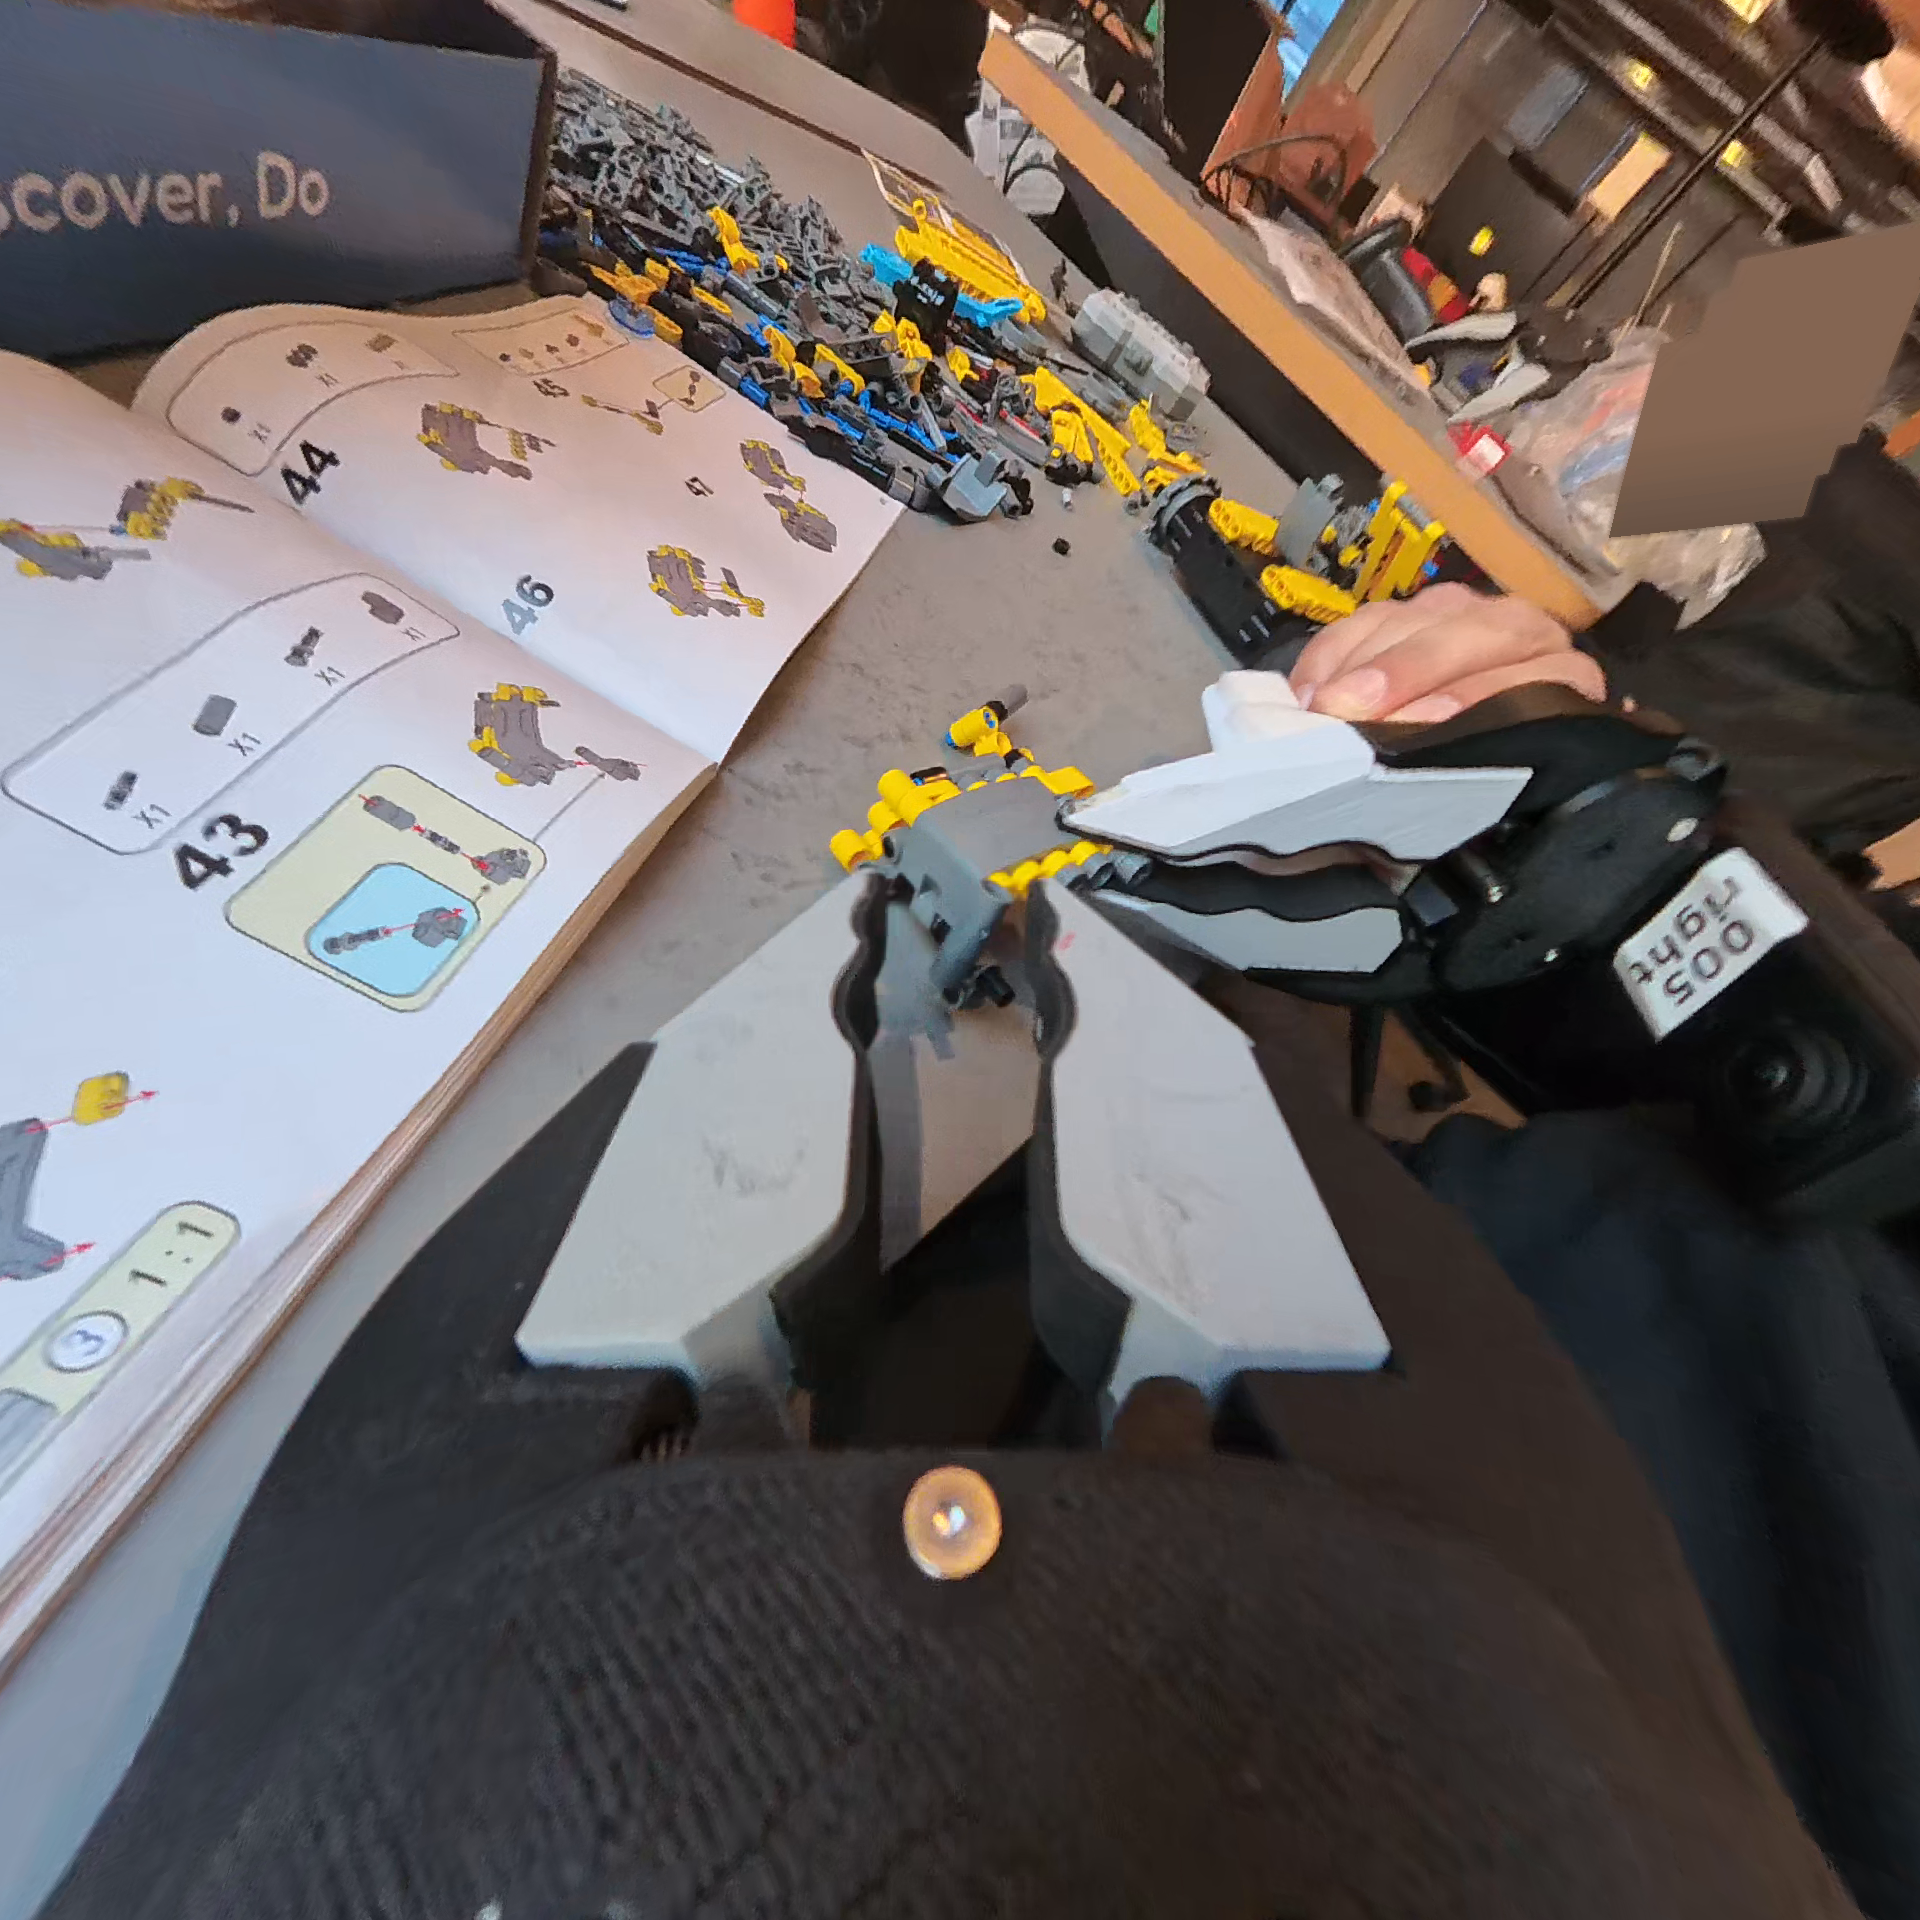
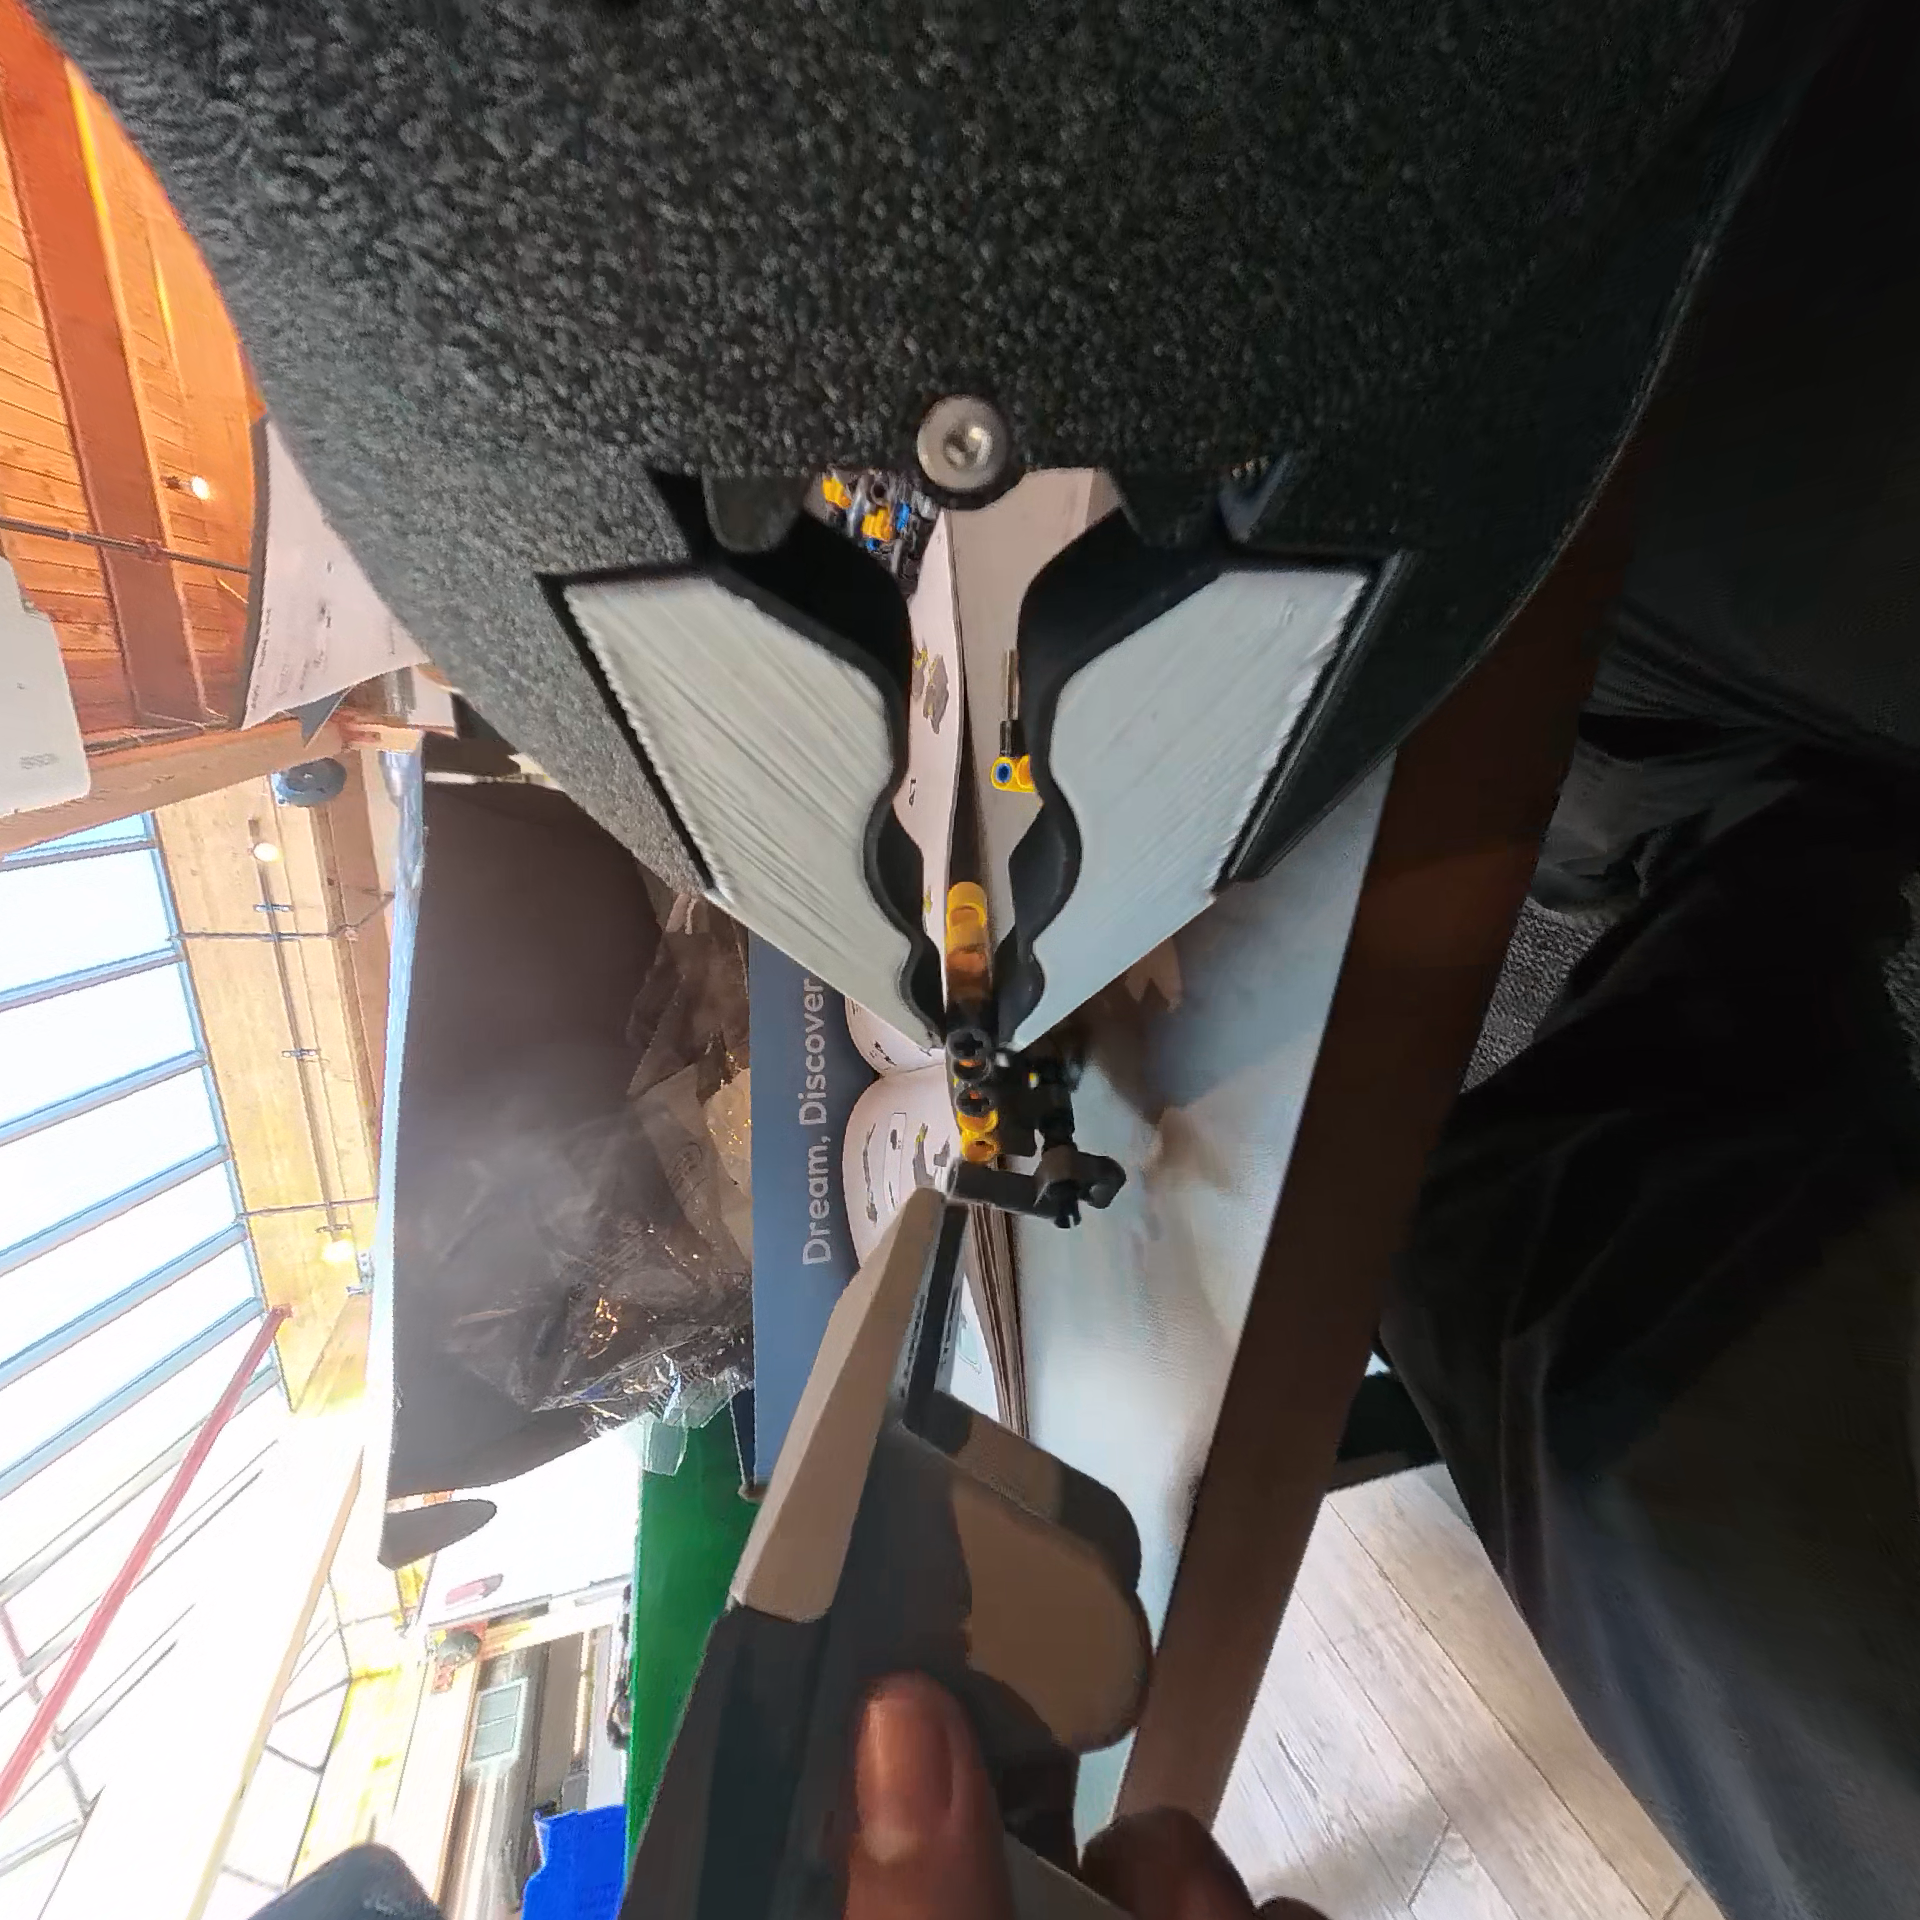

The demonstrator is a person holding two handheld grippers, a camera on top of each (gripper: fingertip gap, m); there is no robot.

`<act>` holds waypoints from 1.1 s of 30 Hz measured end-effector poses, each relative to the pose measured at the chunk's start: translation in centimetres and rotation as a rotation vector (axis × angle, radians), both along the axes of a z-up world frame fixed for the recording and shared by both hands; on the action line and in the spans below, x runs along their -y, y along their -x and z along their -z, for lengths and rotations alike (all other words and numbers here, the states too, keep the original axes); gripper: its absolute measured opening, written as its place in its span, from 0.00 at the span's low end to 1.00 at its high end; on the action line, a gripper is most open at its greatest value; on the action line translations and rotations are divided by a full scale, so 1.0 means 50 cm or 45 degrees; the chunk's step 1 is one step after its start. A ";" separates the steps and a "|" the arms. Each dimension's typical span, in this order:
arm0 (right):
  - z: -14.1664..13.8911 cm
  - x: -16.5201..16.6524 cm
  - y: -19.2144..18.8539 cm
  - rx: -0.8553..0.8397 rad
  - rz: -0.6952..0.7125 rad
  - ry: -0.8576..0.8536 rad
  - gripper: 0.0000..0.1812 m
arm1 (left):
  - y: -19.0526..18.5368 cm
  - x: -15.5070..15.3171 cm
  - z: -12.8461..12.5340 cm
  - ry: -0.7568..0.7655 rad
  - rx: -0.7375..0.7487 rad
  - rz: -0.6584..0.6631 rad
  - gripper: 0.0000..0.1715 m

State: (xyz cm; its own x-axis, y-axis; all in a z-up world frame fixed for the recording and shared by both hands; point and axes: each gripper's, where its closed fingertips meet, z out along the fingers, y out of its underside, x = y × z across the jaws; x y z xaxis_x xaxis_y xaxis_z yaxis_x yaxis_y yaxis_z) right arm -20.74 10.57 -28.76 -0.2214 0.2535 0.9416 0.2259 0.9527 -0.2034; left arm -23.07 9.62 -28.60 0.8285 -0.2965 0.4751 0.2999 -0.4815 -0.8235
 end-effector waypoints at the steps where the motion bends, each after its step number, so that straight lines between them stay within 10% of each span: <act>1: -0.002 -0.001 0.000 -0.007 -0.001 0.015 0.04 | 0.004 0.000 0.000 -0.010 -0.059 0.000 0.17; 9: -0.039 0.001 -0.004 -0.073 -0.057 0.283 0.04 | -0.017 0.014 0.013 -0.120 -0.562 0.235 0.44; 17: -0.066 0.007 -0.016 -0.070 -0.209 0.721 0.04 | -0.035 0.003 -0.005 -0.398 -0.994 0.408 0.39; 22: -0.081 0.033 -0.027 -0.112 -0.348 0.627 0.04 | -0.077 0.006 -0.040 -0.616 -1.113 0.449 0.23; 33: -0.028 -0.007 -0.019 0.012 -0.231 0.717 0.14 | -0.020 -0.021 -0.002 -0.476 -1.376 0.253 0.09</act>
